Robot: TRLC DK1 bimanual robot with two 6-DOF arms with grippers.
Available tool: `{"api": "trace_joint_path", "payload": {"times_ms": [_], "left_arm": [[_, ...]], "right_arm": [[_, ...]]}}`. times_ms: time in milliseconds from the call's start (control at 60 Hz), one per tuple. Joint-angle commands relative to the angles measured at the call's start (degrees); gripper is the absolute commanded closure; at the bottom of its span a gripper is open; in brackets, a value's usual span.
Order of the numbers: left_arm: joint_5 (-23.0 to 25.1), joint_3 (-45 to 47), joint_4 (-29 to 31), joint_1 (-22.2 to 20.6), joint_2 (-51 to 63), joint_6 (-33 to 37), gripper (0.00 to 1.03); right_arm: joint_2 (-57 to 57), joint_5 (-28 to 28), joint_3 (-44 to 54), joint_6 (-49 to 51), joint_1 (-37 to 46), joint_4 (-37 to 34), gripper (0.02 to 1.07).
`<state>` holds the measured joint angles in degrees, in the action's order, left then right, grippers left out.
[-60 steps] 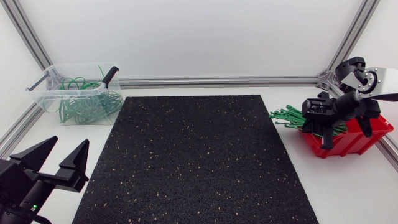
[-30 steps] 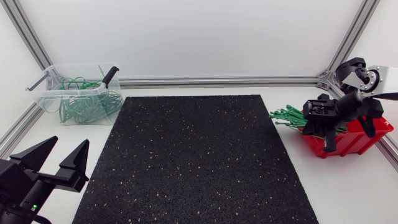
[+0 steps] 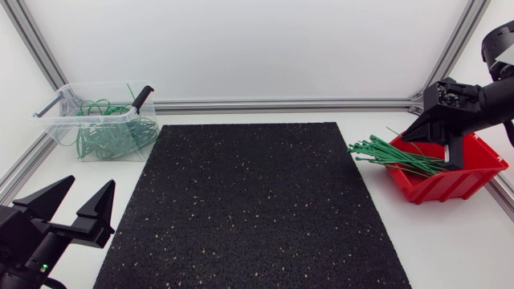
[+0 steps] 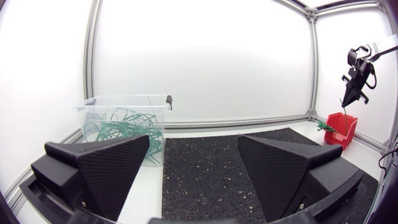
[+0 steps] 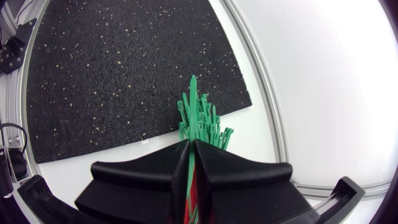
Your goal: Take a green cable tie from the red box, thread the tail through the head to close it, then place it in the transparent bin on the left.
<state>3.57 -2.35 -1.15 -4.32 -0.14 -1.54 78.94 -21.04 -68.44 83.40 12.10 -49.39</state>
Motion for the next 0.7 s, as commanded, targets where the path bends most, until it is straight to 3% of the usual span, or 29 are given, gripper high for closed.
{"api": "trace_joint_path", "payload": {"times_ms": [0, 167, 333, 483, 683], "left_arm": [[-0.06, 2.26, 1.15, -0.34, -0.47, -0.83, 0.04], [-0.06, 2.26, 1.15, -0.43, -0.47, -0.83, 0.04], [-0.06, 2.26, 1.15, -0.43, -0.47, -0.83, 0.04], [-0.06, 2.26, 1.15, -0.43, -0.47, -0.83, 0.04], [-0.23, 2.26, 1.24, -0.43, -0.39, -0.83, 0.04]], "right_arm": [[-3.09, -2.43, -2.22, -2.71, 0.47, -0.98, 1.01], [-8.62, -8.58, -5.47, -9.65, 0.12, -3.44, 1.01], [-14.07, -9.55, -6.35, -21.61, -7.18, -4.67, 1.01], [-16.45, -8.32, -7.4, -33.65, -17.11, -5.19, 1.01], [-18.99, -1.64, -7.23, -51.49, -29.24, 2.01, 1.01]]}}
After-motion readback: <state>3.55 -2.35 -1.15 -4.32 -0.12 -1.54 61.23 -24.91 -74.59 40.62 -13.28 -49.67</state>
